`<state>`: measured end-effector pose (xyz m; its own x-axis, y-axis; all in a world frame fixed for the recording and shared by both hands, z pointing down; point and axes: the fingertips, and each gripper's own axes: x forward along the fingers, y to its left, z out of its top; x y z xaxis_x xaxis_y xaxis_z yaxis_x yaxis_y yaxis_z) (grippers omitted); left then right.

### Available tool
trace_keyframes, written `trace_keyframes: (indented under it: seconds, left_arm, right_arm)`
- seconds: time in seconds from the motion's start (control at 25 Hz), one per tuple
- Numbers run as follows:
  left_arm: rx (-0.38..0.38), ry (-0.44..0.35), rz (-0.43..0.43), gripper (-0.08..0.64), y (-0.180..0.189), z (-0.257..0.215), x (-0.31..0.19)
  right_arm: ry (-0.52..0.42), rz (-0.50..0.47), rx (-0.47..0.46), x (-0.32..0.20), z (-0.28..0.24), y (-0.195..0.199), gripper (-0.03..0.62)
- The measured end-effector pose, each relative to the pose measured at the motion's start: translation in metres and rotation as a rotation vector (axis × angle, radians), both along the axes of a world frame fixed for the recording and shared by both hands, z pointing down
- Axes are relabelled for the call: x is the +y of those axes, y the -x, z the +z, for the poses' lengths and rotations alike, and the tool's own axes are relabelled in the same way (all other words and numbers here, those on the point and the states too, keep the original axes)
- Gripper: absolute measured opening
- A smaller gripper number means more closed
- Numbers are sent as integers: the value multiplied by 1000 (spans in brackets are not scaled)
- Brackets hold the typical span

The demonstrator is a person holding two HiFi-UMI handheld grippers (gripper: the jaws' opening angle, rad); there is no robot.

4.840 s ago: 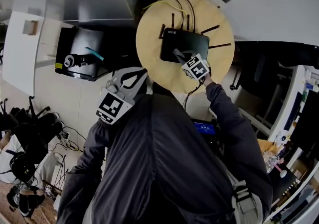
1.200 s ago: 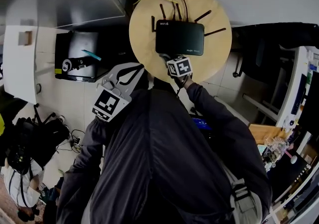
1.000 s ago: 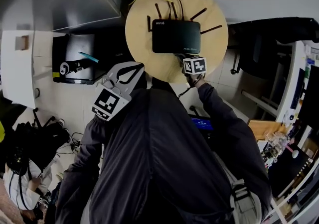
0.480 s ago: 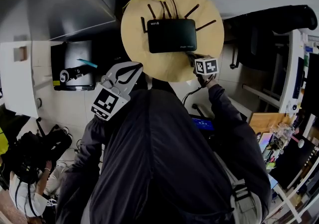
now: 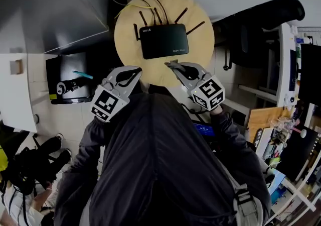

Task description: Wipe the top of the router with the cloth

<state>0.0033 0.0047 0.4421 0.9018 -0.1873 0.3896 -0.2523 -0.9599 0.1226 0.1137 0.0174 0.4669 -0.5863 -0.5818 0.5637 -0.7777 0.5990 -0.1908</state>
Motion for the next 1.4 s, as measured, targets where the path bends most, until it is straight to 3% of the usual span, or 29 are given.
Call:
trace_keyframes:
  seconds: [0.4,1.4]
  left_arm:
    - [1,-5,23,-9,4,-1,8]
    - [11,-1,23,-9,17,-2,10]
  right_arm:
    - [-55,-12,11,8,-18,19,32]
    - [-78,-20,11,9,-30,39,32]
